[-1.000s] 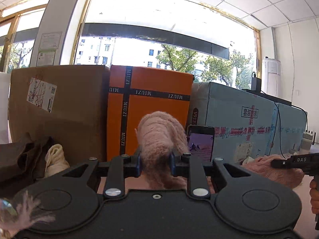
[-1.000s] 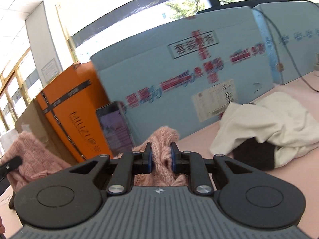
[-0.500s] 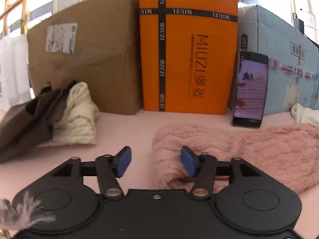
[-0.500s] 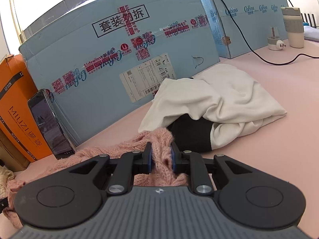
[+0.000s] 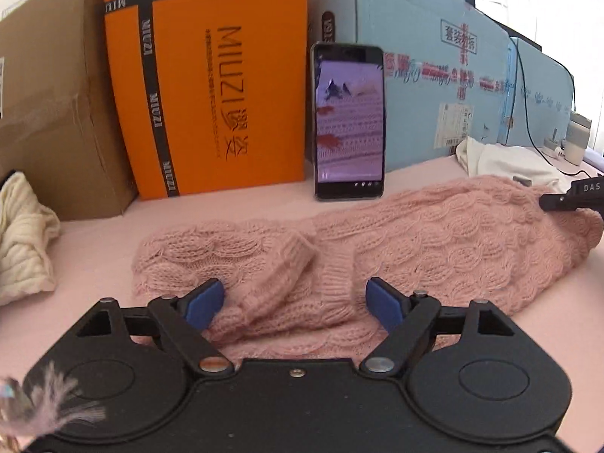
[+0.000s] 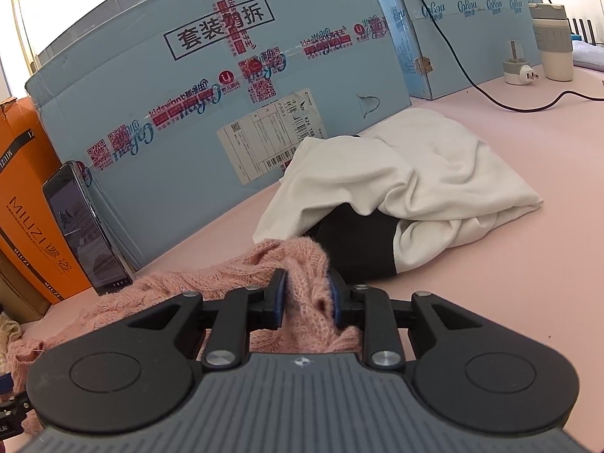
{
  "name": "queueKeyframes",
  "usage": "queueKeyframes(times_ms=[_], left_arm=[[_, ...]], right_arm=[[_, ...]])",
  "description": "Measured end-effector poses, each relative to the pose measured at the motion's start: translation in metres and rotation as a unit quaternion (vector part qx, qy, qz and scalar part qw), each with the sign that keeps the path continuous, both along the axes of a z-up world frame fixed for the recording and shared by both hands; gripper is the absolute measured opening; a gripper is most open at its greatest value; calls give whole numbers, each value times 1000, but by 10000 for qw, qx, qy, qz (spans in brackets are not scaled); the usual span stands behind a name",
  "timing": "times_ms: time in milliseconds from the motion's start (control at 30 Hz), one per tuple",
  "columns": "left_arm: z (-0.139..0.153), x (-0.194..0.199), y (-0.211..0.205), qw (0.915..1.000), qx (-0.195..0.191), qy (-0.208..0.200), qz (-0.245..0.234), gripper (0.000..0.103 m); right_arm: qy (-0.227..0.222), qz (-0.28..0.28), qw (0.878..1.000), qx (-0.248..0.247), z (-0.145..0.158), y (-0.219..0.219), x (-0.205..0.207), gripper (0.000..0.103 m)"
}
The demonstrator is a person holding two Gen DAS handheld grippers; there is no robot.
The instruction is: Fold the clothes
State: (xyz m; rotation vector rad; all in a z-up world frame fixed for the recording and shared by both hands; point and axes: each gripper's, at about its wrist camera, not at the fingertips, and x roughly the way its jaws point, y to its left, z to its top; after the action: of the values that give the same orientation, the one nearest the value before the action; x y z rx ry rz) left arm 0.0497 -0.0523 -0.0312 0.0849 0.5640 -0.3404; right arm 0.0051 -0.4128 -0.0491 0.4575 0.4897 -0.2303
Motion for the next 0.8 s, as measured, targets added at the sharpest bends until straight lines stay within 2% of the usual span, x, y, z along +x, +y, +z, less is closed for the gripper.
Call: queueKeyframes(times_ms=[100, 167, 233, 333, 433, 567, 667, 800], left_arm=[[-2, 1, 5, 9998, -143, 21, 106, 75], [-2, 1, 11, 9995, -225, 4, 240, 63], [0, 2, 17, 9987, -231, -69, 451, 41], [7, 1, 31, 9964, -352, -258, 731, 27], [17, -6, 47, 9912, -447, -661, 1053, 26], [28, -14, 74, 9794, -412, -1069, 1665, 26], [25, -10, 91, 9734, -182, -1053, 2028, 26], [14, -2, 103, 9715, 323, -819, 2202, 31]], right_arm=[[22, 5, 10000, -14, -1, 0, 1, 23], [33, 8, 10000, -19, -1, 0, 2, 23], [27, 9, 10000, -14, -1, 0, 1, 23], [20, 10, 10000, -10, -1, -1, 1, 23], [-11, 1, 10000, 2, -1, -1, 1, 22], [-18, -3, 10000, 8, 0, -2, 1, 21], [-9, -5, 10000, 8, 0, -3, 1, 21], [0, -4, 10000, 2, -1, -3, 2, 21]])
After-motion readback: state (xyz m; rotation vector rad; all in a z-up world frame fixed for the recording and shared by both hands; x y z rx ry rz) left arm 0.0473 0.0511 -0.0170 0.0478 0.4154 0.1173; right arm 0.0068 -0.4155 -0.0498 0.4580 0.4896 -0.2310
